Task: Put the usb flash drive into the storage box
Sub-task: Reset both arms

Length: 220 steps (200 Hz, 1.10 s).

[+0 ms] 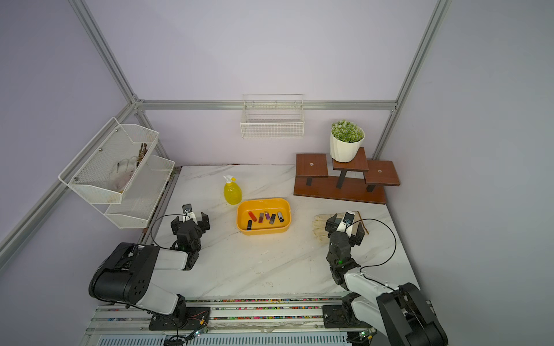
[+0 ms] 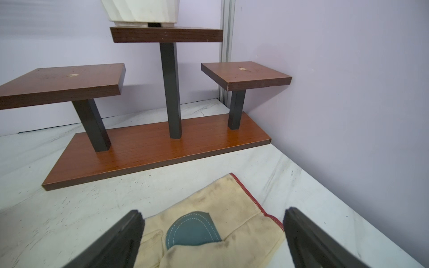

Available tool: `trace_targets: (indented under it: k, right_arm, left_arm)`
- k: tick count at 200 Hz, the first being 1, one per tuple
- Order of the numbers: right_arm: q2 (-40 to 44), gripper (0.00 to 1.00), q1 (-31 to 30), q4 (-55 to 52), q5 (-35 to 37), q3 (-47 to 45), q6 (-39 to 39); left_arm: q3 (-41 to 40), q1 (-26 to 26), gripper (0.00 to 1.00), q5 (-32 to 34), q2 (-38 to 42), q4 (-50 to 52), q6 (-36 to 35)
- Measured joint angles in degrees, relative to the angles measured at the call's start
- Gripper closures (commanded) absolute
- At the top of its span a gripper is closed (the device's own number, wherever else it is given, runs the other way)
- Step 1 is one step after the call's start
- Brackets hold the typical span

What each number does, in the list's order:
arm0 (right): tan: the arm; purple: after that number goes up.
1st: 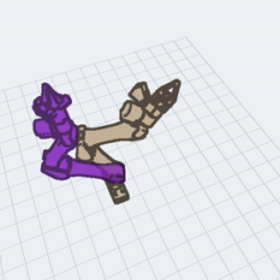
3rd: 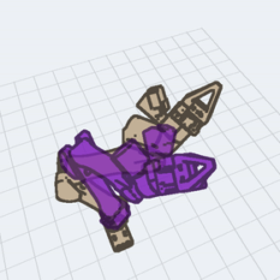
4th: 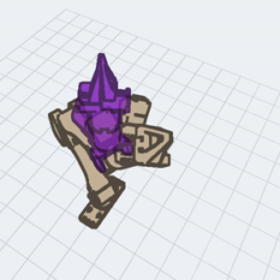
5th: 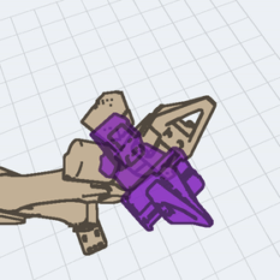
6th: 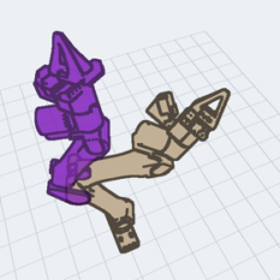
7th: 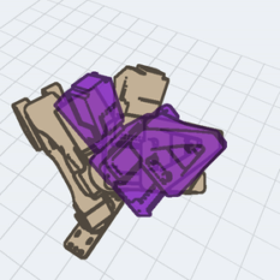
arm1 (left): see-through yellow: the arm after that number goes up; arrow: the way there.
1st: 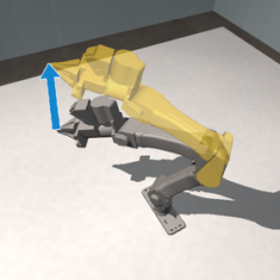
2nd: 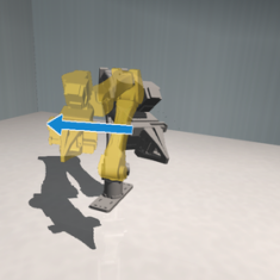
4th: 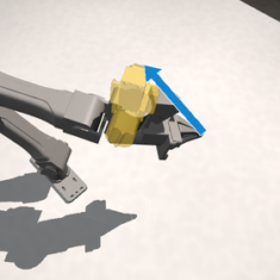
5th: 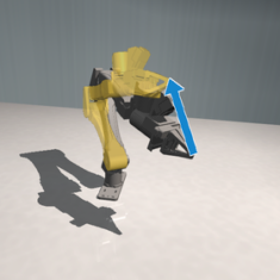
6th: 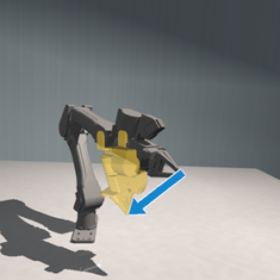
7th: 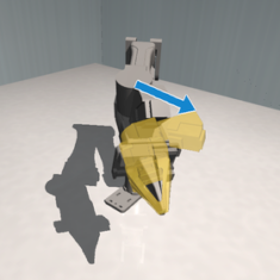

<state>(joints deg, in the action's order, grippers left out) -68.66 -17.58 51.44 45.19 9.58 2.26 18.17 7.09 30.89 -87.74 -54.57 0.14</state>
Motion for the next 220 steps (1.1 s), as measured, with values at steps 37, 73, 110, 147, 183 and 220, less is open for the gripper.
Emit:
trace_targets:
  k: [37, 73, 110, 147, 183, 220]
  right_arm:
    - [-24.1, 0.00, 0.3, 24.1, -2.3, 0.0, -5.9]
    - [-23.3, 0.00, 2.3, 31.9, -8.2, -1.2, -6.8]
    - [-24.8, 0.00, 4.8, 32.5, -13.8, 0.3, -6.1]
    - [-24.2, 0.00, 6.3, 27.5, -15.4, 4.0, -4.4]
    - [-24.2, 0.00, 6.3, 25.5, -16.2, 4.1, -3.8]
    - [-24.2, 0.00, 6.3, 24.3, -16.4, 4.2, -3.6]
  left_arm:
    - [0.0, -1.4, 0.00, -3.0, -0.5, -1.2, 0.2]
    - [0.2, -3.1, 0.00, -5.5, -3.3, -1.9, 0.2]
    - [1.0, -3.1, 0.00, -6.5, -3.2, -1.1, 0.2]
    - [1.0, -3.1, 0.00, -6.7, -3.2, -1.1, 0.2]
    - [1.0, -3.1, 0.00, -6.7, -3.2, -1.1, 0.2]
    - [1.0, -3.1, 0.00, -6.7, -3.2, -1.1, 0.2]
